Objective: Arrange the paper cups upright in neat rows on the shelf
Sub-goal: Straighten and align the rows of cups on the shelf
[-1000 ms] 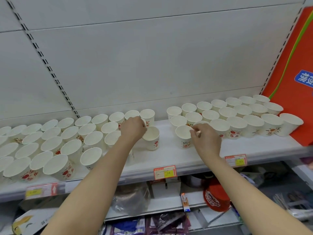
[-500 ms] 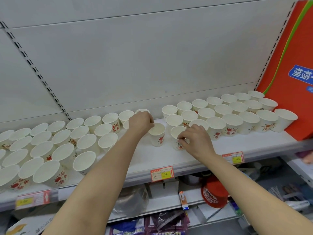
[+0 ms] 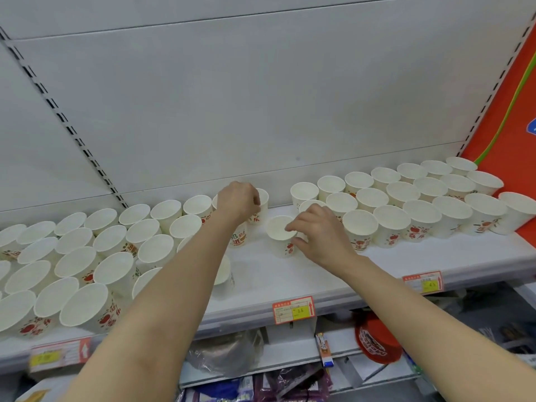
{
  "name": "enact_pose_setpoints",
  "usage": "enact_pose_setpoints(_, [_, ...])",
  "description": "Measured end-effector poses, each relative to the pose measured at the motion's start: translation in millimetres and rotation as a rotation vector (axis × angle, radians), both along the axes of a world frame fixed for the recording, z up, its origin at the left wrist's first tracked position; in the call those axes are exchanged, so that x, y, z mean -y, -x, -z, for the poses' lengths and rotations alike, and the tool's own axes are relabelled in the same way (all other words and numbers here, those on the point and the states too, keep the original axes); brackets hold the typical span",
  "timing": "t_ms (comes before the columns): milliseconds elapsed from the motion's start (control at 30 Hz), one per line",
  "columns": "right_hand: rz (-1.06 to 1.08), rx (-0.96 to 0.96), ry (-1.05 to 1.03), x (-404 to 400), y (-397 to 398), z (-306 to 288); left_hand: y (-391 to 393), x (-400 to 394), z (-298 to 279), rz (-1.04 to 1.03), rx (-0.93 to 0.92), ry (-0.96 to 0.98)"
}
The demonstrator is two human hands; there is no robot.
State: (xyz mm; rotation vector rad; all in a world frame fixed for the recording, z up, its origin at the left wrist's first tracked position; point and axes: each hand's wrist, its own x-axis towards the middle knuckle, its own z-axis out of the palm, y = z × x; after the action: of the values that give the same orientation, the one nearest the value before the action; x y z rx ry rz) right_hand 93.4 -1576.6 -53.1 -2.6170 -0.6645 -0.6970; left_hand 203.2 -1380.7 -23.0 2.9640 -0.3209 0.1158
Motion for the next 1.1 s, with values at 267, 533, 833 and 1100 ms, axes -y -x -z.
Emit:
enact_pose_setpoints(267, [0.036, 0.012, 0.058, -1, -5, 6, -9, 36, 6, 0.109, 0.058, 0.049])
enact_pose_setpoints(533, [0.039, 0.003, 0.086, -4, -11, 4, -21, 31, 4, 0.237, 0.030, 0.092])
enact_pose_setpoints(833, [0.072, -0.042, 0.109, -1, -27, 3, -16, 29, -5, 0.263, 0.016, 0.116])
enact_pose_setpoints(1100, [0.079, -0.066, 0.168, -13, -38, -2, 3, -31, -35, 0.144, -0.017, 0.077])
